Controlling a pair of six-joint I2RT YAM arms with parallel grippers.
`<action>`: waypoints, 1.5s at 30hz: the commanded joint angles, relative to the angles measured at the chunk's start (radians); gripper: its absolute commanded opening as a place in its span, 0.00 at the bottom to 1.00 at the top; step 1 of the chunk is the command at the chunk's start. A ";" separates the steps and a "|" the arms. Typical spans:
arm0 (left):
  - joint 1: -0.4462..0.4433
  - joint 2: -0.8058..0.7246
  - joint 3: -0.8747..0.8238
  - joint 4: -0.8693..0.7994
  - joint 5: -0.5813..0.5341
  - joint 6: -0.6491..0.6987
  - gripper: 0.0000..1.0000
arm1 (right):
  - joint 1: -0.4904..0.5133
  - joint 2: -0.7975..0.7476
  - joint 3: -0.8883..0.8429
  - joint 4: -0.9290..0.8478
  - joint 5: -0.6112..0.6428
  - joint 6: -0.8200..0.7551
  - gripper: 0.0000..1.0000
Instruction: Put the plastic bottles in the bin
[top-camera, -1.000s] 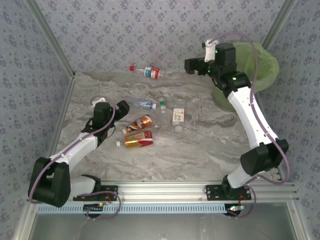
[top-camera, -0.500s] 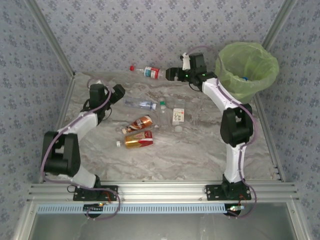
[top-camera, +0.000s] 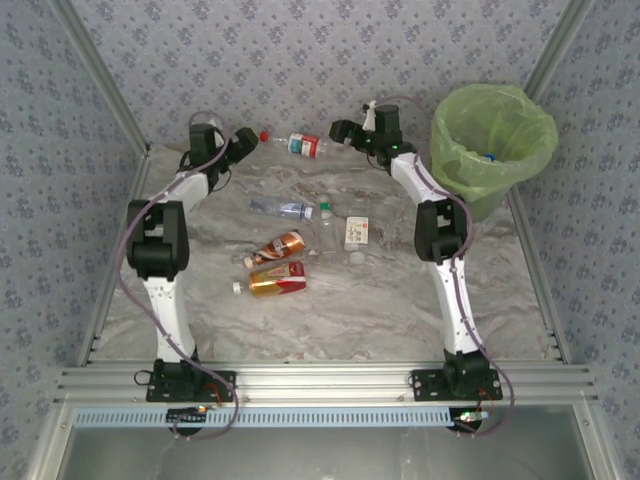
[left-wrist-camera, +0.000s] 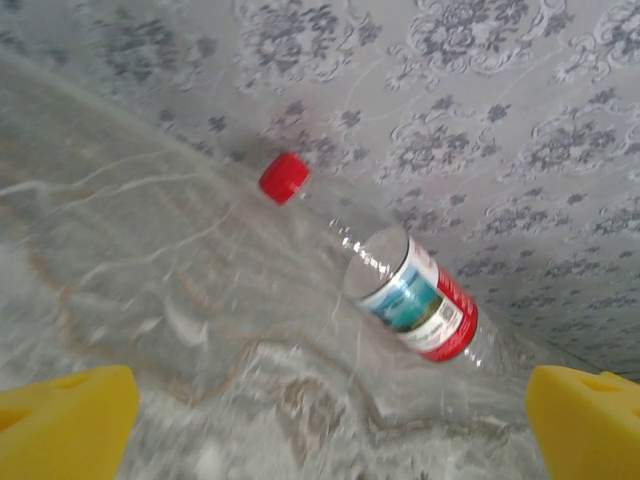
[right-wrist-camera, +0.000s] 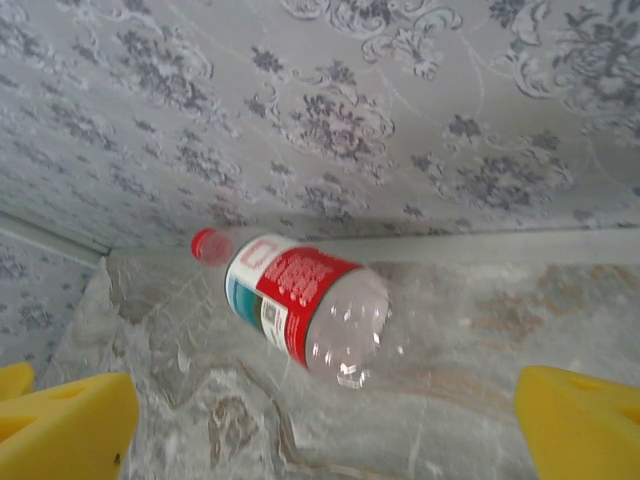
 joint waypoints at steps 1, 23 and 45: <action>0.006 0.130 0.195 -0.079 0.076 0.018 0.99 | -0.006 0.113 0.160 0.007 -0.035 0.088 0.99; -0.041 0.798 1.154 -0.116 0.136 0.026 0.99 | 0.084 0.312 0.270 0.173 0.074 0.388 0.99; -0.084 0.604 0.891 -0.251 0.452 0.107 0.99 | 0.165 -0.038 -0.143 0.181 -0.092 0.048 0.95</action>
